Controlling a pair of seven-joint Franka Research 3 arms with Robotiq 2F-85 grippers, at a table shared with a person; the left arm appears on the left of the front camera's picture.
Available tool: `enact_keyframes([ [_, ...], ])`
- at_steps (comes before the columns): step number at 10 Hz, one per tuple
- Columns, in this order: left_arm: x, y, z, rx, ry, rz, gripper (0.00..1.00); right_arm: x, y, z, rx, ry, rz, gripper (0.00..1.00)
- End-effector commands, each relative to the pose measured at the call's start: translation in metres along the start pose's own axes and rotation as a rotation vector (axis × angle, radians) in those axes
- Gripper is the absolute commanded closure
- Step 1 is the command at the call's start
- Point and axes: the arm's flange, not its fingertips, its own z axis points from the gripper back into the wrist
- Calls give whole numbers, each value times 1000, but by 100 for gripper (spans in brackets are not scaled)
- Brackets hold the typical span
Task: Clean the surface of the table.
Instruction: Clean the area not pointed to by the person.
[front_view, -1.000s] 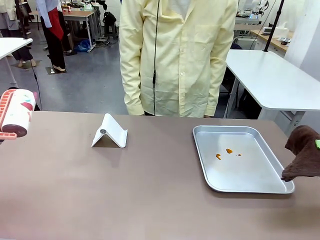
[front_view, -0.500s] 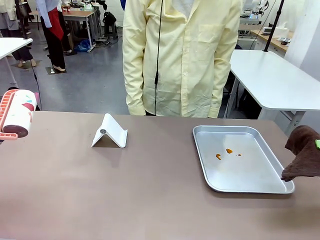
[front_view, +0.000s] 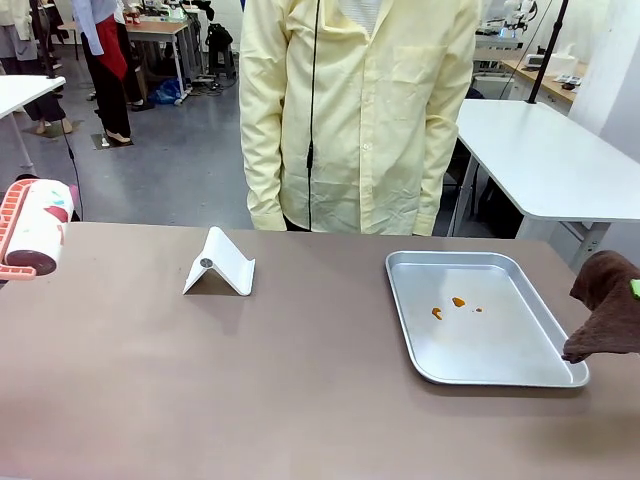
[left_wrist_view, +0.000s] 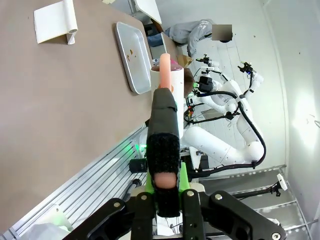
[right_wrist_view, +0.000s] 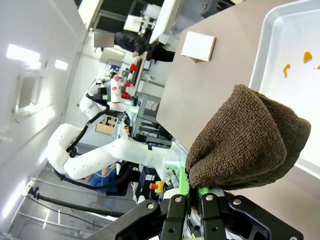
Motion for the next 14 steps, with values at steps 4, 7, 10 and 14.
enact_keyframes([
  [4,1,0,3,-8,-8,-18,81,0,6,1,6,-3,-22,100],
  [7,1,0,3,-8,-8,-18,81,38,4,-13,-86,128,37,93],
  [10,1,0,3,-8,-8,-18,81,96,4,-32,-318,320,88,93],
  [14,1,0,3,-8,-8,-18,81,161,-48,-83,-597,465,51,93],
])
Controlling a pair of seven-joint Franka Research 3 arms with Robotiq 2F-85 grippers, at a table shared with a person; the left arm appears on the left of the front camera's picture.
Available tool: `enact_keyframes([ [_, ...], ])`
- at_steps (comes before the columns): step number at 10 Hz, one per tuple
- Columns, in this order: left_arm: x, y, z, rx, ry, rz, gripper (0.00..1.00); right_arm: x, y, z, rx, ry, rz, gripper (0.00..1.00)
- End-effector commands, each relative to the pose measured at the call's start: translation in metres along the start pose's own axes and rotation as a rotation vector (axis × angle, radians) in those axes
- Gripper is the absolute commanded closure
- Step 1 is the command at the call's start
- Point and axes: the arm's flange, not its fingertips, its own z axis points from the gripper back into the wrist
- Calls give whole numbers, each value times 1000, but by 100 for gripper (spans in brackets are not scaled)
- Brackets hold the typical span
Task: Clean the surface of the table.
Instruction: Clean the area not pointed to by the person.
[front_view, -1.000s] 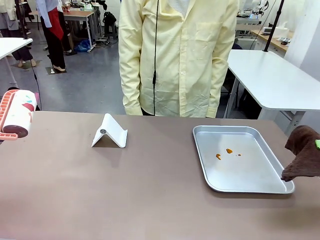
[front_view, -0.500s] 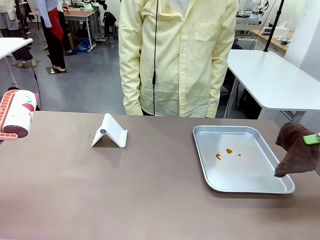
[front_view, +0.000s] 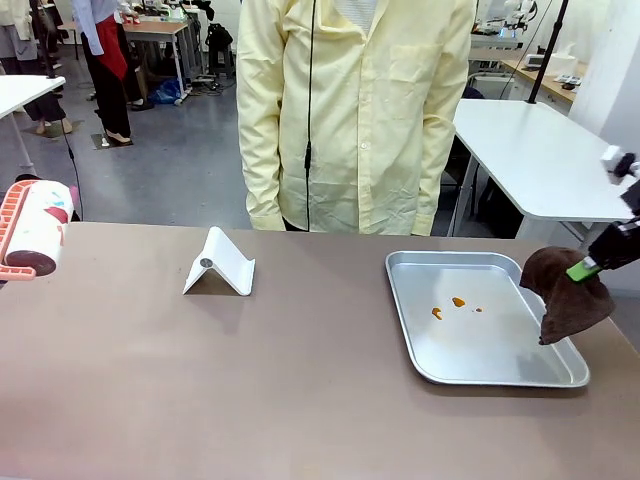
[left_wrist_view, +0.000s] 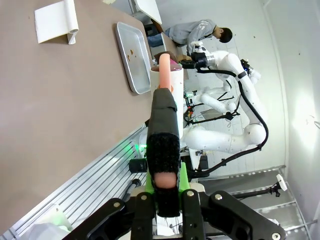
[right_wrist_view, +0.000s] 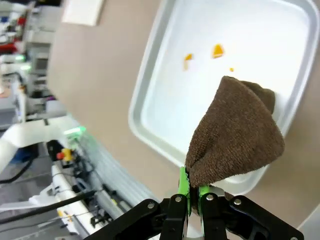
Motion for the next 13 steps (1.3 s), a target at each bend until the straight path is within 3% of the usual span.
enact_keyframes([
  [1,1,-2,2,-7,-7,-21,81,31,-22,-27,-122,47,-52,93],
  [5,1,-2,2,-7,-7,-21,81,52,-48,-74,-89,25,-10,93],
  [13,1,-2,2,-7,-7,-21,81,77,-40,-158,86,-67,78,93],
])
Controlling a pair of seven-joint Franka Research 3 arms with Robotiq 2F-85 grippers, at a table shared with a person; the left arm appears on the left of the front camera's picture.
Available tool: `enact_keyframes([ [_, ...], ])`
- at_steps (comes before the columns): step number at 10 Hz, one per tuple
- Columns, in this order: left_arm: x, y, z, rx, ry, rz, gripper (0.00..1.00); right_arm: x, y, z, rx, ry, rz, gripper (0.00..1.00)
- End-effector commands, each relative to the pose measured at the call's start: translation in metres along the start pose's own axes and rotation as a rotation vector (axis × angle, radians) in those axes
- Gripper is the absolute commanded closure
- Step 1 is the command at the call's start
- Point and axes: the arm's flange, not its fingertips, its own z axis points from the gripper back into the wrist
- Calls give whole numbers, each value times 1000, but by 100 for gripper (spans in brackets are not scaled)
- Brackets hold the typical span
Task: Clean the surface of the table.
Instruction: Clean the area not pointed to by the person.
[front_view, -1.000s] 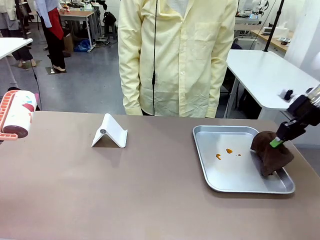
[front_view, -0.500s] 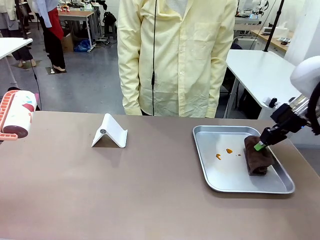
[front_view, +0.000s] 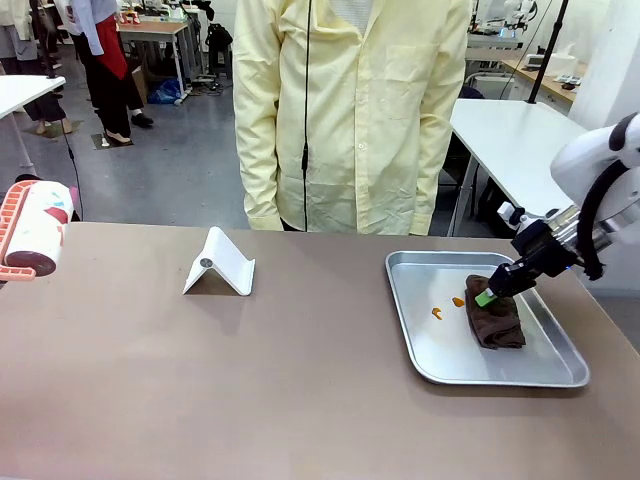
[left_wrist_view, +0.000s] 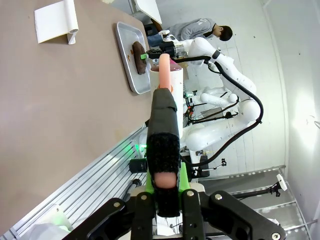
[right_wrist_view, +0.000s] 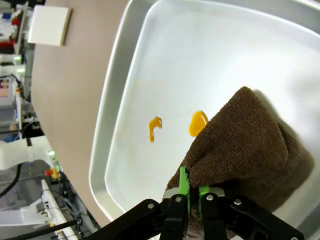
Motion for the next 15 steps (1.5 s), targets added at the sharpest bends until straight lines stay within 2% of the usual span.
enact_keyframes([
  [1,1,-2,2,-7,-7,-19,81,11,2,-12,45,-48,53,93],
  [4,1,-2,2,-7,-7,-19,81,32,16,-43,149,-31,105,93],
  [8,1,-2,2,-7,-7,-19,81,36,37,-102,172,54,84,93],
  [10,1,-2,2,-7,-7,-19,81,36,39,-100,180,49,88,93],
  [12,1,-2,2,-7,-7,-19,81,32,29,-87,126,-8,66,93],
  [15,1,-2,2,-7,-7,-19,81,20,-8,-56,67,-120,-33,93],
])
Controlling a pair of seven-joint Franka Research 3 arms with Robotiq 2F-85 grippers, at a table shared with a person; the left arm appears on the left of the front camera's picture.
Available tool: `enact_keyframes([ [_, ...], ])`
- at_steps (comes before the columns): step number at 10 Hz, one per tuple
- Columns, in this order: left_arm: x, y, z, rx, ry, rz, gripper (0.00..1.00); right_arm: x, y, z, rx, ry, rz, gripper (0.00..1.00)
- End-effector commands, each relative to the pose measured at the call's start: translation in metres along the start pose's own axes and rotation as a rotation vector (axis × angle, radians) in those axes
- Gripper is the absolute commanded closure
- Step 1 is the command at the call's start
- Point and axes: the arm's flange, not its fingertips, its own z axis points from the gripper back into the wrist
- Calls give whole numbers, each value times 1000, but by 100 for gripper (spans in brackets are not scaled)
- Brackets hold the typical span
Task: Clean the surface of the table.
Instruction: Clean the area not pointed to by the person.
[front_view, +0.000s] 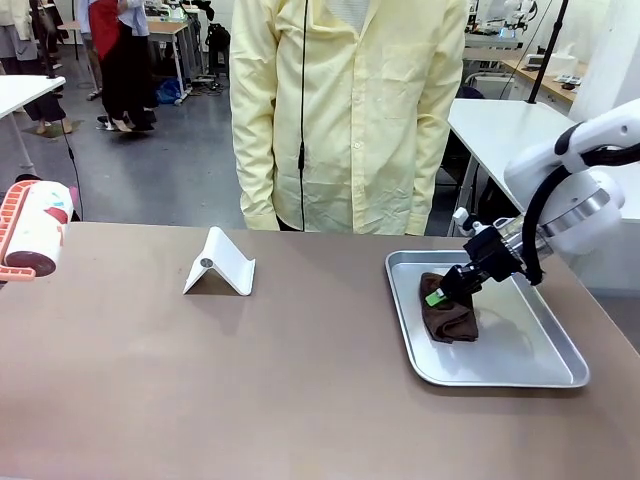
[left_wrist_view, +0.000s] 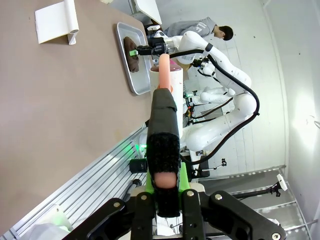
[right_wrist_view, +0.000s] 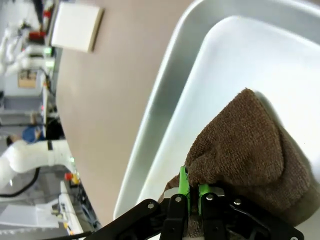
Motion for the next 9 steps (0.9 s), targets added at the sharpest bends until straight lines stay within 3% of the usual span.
enact_keyframes([
  [1,1,-2,2,-7,-7,-18,81,-19,-32,20,-99,-102,-72,93],
  [5,1,-2,2,-7,-7,-18,81,-39,-55,61,-64,-186,-141,93],
  [8,1,-2,2,-7,-7,-18,81,-56,-23,108,323,-207,-87,93],
  [9,1,-2,2,-7,-7,-18,81,-62,-2,127,484,-224,-211,93],
])
